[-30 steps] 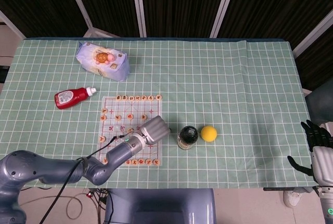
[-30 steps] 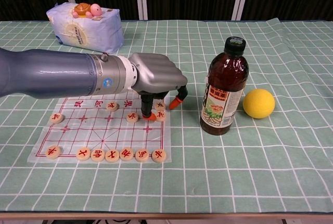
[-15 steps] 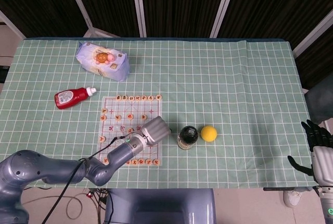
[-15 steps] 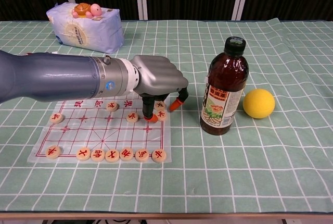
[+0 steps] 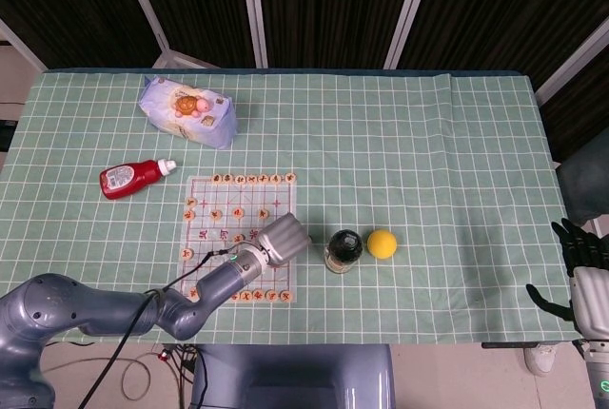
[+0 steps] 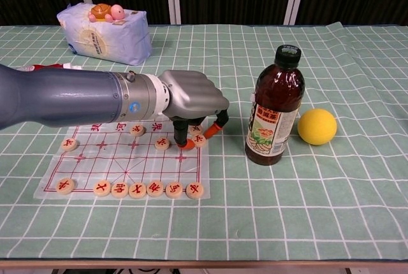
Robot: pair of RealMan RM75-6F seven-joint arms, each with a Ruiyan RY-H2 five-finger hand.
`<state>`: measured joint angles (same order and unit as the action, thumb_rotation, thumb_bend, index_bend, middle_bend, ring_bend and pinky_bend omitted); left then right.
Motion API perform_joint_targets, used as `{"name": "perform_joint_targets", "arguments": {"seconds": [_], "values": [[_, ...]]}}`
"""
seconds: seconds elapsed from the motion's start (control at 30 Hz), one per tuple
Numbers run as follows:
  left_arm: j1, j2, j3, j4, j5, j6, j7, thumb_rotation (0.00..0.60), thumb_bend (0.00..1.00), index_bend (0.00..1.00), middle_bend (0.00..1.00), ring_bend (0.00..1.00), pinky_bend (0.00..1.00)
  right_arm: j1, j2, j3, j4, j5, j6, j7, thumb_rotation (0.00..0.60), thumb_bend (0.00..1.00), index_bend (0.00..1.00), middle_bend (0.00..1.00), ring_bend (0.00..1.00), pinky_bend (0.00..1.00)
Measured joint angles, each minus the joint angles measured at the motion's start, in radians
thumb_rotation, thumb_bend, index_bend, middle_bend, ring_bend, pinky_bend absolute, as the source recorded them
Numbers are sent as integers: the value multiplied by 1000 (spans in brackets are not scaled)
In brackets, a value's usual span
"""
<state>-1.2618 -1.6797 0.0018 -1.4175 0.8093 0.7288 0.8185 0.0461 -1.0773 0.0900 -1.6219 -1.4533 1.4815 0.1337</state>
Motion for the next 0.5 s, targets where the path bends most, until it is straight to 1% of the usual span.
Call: {"name": "perform_joint_targets", "arguments": {"seconds": [0.5], "values": [[-4,19,-12,-31,12,27,-18,600,271,522,1000,1000,1000,-1,-2,0,3,-5,5,-2,600,270,0,0,0,0]]}}
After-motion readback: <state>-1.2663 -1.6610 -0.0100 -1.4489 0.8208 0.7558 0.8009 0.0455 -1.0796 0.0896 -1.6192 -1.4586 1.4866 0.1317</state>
